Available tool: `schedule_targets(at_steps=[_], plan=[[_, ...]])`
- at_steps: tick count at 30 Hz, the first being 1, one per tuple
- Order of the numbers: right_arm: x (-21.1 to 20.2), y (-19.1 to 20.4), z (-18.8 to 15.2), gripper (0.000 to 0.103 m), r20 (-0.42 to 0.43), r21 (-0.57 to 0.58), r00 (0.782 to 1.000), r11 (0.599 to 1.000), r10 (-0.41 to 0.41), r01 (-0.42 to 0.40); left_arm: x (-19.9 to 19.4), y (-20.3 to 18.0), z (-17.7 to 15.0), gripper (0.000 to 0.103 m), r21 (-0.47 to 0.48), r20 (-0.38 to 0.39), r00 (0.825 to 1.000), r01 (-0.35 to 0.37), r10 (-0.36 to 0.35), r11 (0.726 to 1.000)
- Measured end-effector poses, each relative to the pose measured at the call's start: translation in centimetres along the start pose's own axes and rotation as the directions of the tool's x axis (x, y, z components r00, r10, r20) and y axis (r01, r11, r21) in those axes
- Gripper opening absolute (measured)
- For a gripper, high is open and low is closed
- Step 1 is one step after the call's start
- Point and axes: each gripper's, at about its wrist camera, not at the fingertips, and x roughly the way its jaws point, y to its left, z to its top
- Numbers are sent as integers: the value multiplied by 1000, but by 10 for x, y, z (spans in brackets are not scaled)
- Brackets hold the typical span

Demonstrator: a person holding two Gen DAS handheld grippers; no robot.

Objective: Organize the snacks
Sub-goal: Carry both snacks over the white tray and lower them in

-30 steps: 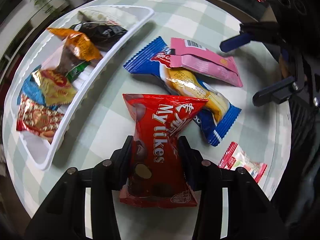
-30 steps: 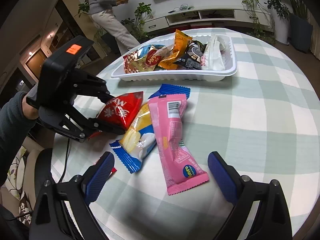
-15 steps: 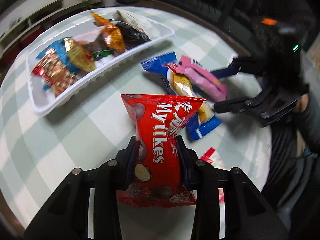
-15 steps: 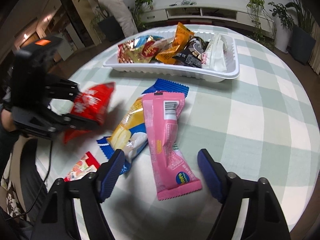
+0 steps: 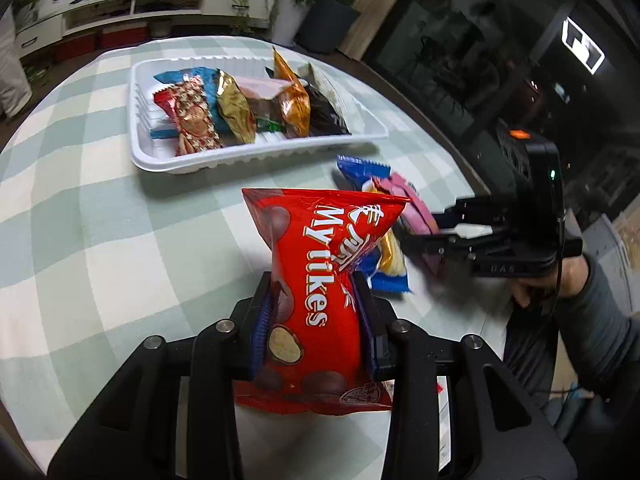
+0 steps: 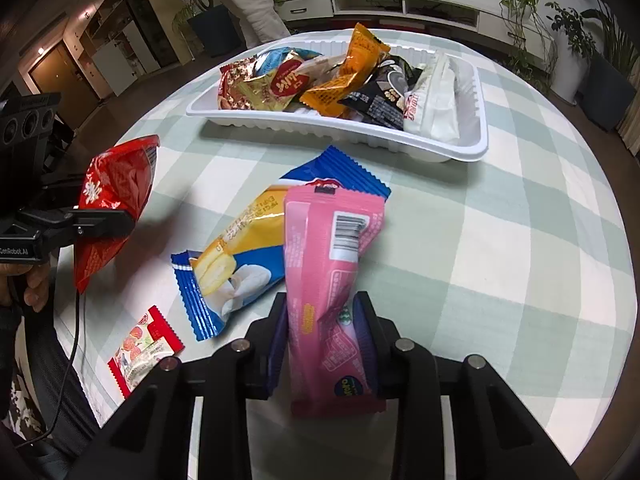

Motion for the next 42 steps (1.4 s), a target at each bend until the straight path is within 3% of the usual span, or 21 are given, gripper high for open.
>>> schedule_targets(at_steps=[2,3,10,14,24,33,42], plan=[[-2,-2,-1,28,7,23,1000,1000,9,-10,-5,0,3,34,-24,27,1000,3,-2,1000],[-4,-4,-1,20,14,39,1000,999,19,-20,-9,1,4,34,-37,41,999,2,-1,999],[-29,-16,6,18,88,105,995,993,48,-57,-26,6,21,34,-80,103,995,6,2,997],[-48,-24,14,18,140,142,985,983,98,-118,-40,10,33,34,-93,139,990,12,1,996],[-79,-53,96,18,294,249,941,937,170,-247,-49,26,104,34,-144,194,980,-6,35,990],[-29,-65,167,18,213,306,971,936,112,-175,-6,42,172,34,-173,142,983,-89,114,981],[28,-66,181,18,105,323,993,942,62,-93,55,51,175,34,-183,68,983,-153,168,971]])
